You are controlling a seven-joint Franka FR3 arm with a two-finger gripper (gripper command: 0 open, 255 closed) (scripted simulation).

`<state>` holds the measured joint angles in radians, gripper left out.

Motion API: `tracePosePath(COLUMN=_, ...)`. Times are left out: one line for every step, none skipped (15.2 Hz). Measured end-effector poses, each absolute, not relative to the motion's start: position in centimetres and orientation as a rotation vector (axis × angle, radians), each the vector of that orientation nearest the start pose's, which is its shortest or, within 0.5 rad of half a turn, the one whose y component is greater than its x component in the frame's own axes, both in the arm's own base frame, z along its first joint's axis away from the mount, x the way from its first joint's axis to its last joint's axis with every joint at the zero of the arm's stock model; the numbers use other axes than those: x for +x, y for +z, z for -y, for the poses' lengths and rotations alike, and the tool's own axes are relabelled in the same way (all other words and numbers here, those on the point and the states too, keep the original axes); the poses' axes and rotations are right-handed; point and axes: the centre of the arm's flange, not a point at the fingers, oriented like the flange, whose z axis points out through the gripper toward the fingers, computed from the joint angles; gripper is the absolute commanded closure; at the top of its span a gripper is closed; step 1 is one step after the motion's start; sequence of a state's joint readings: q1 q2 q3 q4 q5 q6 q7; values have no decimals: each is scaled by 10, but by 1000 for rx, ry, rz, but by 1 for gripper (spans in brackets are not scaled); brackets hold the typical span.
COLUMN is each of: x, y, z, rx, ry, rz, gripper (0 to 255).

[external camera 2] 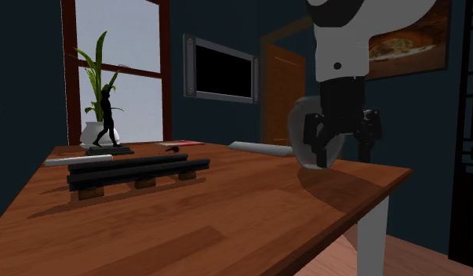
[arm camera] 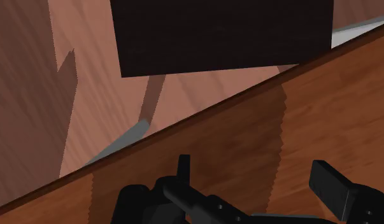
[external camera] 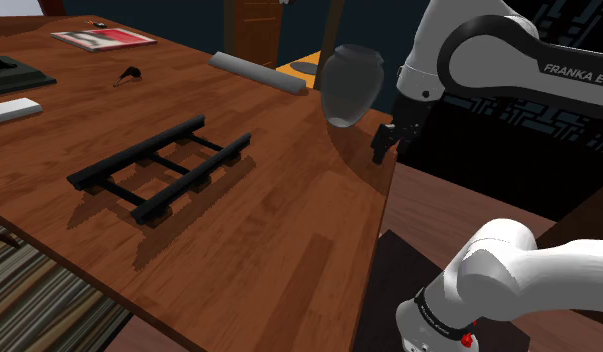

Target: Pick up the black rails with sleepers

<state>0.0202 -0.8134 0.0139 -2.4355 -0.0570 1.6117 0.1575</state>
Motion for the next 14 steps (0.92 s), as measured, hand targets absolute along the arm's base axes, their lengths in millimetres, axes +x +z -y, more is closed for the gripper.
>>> tracePosePath(x=302, y=565, z=-5, rx=-3203, ry=7, rz=-201, gripper=0)
tracePosePath(x=305, y=564, z=-11, rx=-3203, ry=5, rz=-190, gripper=0)
tracePosePath(x=313, y=565, z=-17, rx=-3204, ry=2, rz=-174, gripper=0)
tracePosePath(x=322, y=563, z=-23, rx=-3204, ry=0, rz=-155, gripper=0)
tracePosePath(x=332, y=562, z=-29, rx=-3204, ry=-3, rz=-135, gripper=0)
tracePosePath(x=339, y=561, z=-40, rx=-3204, ry=-6, rz=-113, gripper=0)
tracePosePath(x=348, y=560, z=-51, rx=-3203, ry=-10, rz=-92, gripper=0)
tracePosePath(x=356, y=560, z=-60, rx=-3203, ry=-13, rz=-70, gripper=0)
tracePosePath(x=362, y=558, z=-69, rx=-3202, ry=-16, rz=-48, gripper=0)
tracePosePath(x=372, y=558, z=-79, rx=-3201, ry=-20, rz=-26, gripper=0)
tracePosePath(x=379, y=556, z=-92, rx=-3200, ry=-23, rz=-4, gripper=0)
tracePosePath(x=388, y=557, z=-100, rx=-3199, ry=-27, rz=18, gripper=0)
tracePosePath(x=397, y=558, z=-109, rx=-3198, ry=-30, rz=39, gripper=0)
tracePosePath(x=407, y=556, z=-119, rx=-3196, ry=-34, rz=61, gripper=0)
